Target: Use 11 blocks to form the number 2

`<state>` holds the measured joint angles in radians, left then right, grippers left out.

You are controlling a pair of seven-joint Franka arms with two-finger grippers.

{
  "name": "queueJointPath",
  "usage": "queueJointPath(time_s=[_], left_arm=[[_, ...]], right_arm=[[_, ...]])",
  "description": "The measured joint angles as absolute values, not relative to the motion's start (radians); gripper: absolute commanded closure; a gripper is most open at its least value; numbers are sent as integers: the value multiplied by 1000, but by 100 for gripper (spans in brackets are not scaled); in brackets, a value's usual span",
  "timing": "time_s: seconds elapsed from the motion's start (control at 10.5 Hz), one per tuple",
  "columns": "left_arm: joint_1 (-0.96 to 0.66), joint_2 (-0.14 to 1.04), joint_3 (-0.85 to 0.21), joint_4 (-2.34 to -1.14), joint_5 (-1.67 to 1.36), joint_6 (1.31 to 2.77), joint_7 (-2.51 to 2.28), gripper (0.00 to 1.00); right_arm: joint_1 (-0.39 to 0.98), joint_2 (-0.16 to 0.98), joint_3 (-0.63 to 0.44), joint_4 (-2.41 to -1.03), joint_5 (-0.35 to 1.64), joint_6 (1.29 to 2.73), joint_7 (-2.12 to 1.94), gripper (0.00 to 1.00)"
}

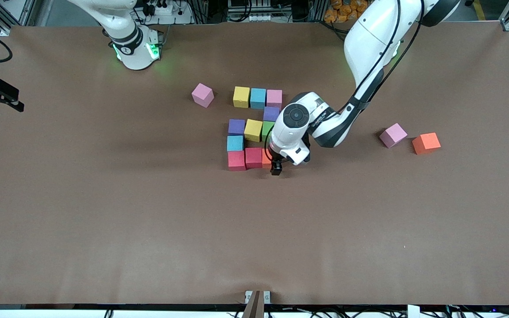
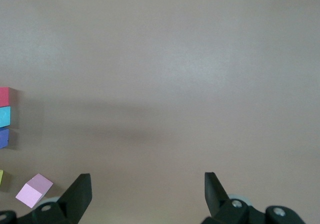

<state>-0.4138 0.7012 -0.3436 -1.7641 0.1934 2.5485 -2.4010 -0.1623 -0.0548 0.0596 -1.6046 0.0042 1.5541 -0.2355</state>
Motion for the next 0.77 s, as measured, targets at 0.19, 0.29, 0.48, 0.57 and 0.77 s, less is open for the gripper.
queueJointPath(time_s=[0.19, 0.29, 0.48, 0.57, 0.77], left_arm=[[-414, 692, -343, -1756, 195, 2546, -2401, 0], [-414, 684, -343, -1756, 195, 2543, -2401, 0], [-415, 662, -346, -1755, 197, 2526, -2399, 0], [-417, 647, -350, -1755, 197, 2500, -2399, 0], [-421, 621, -356, -1755, 198, 2452, -2399, 0]], right_arm=[[-161, -55, 60, -1605, 4, 1554, -236, 0], [-161, -55, 60, -1605, 4, 1554, -236, 0], [-145, -55, 46, -1605, 4, 1554, -236, 0], [-122, -55, 17, -1605, 4, 1554, -236, 0], [-107, -55, -13, -1605, 4, 1555, -238, 0]])
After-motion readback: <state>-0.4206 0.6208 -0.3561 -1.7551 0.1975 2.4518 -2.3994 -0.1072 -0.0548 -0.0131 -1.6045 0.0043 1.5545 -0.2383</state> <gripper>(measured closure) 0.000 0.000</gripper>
